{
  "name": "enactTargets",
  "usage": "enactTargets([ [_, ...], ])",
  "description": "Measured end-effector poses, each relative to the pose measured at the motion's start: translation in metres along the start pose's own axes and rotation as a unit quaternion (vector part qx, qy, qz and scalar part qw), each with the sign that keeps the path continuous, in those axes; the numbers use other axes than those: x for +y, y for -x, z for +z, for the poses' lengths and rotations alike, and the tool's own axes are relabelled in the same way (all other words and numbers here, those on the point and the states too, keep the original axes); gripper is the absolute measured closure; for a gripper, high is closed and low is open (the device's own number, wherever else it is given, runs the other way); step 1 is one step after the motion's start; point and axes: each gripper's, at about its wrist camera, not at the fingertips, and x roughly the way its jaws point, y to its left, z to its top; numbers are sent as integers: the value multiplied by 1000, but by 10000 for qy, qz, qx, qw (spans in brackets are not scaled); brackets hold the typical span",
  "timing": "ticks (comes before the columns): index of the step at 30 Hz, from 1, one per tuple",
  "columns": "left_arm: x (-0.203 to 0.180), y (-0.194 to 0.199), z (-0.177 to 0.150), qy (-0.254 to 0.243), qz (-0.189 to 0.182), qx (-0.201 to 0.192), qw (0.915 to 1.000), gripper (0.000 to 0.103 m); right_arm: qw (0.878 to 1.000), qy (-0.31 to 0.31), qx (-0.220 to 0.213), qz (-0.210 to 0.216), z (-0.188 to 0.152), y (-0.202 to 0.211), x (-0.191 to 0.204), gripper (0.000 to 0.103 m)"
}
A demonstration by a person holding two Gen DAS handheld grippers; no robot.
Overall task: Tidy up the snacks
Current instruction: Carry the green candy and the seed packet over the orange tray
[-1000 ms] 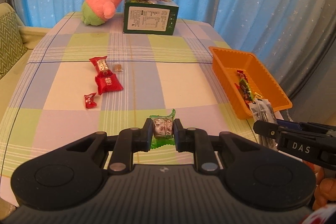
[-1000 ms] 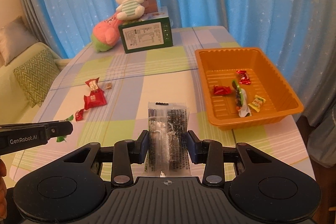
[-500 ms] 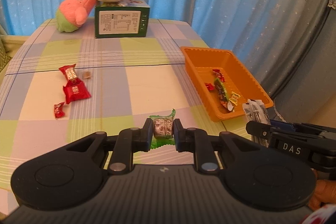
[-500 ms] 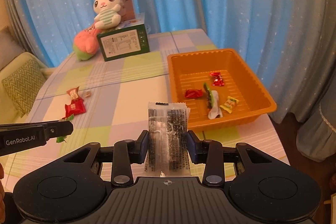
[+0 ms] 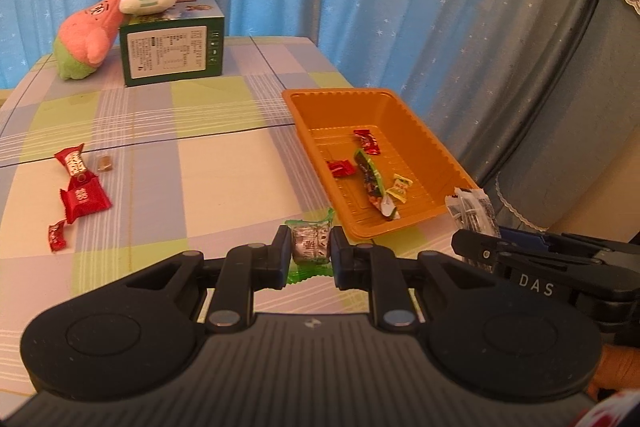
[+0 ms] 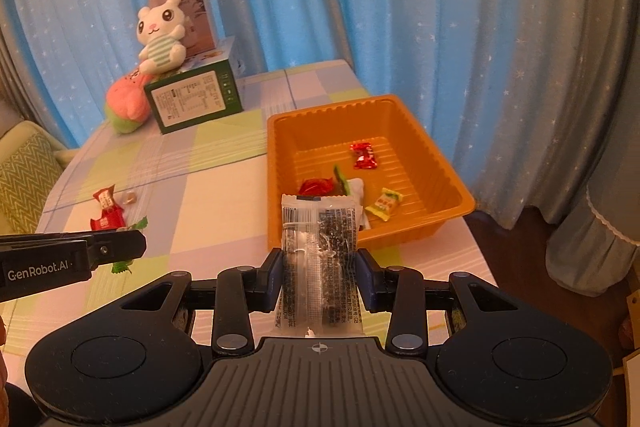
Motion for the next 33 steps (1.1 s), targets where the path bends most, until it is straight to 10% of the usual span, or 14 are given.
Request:
enactTargets([
  [33, -51, -71, 34, -339, -464, 220, 9981, 85, 9994, -94, 110, -317, 25, -39, -54, 64],
])
